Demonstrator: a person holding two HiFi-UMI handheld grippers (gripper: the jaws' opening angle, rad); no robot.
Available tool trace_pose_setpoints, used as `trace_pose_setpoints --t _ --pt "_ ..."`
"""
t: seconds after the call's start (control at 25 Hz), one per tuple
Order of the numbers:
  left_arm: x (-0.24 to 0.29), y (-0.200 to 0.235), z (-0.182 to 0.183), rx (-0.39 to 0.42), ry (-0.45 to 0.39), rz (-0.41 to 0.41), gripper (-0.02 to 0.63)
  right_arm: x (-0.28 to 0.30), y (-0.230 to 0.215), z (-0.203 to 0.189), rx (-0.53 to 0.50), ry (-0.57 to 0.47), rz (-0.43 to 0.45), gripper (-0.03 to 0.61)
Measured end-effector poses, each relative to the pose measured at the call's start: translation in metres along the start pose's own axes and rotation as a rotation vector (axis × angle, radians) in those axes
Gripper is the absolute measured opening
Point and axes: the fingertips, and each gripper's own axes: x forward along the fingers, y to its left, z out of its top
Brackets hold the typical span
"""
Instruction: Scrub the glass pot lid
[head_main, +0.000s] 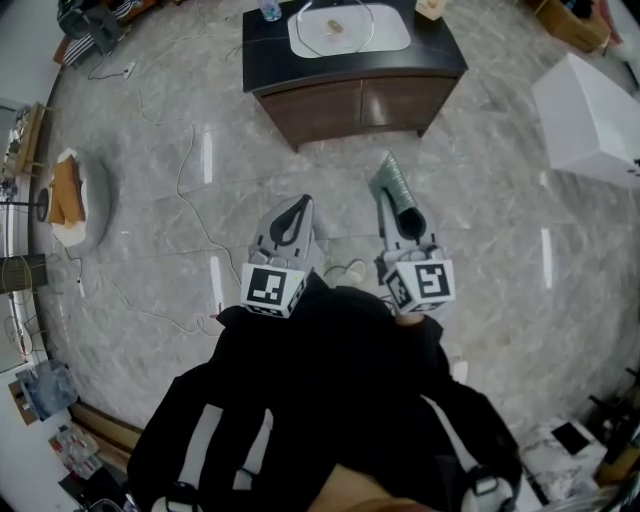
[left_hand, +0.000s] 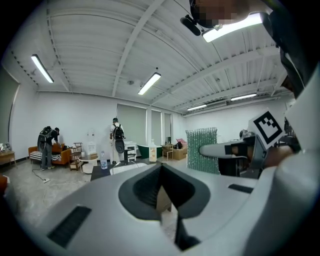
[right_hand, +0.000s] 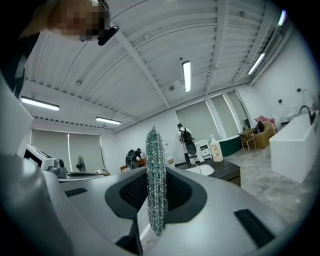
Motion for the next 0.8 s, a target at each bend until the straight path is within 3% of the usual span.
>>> trace_pose_setpoints --t 0.4,0.6,0.8 --pt "0.074 0.010 -0.005 -0.015 -0.003 -0.014 0.002 0.043 -0.055 0.004 -0.056 0.044 -0.044 0.063" --pt "0.139 0.042 -0.001 -0.054 0.000 -0.022 0.002 0.102 -0.085 0.011 -0.029 0.063 -0.023 0.063" --pt "0.215 0.095 0.006 -0.039 0.010 -0.025 0.002 0.188 -0.115 0.017 -0.027 0.097 -0.020 0.063"
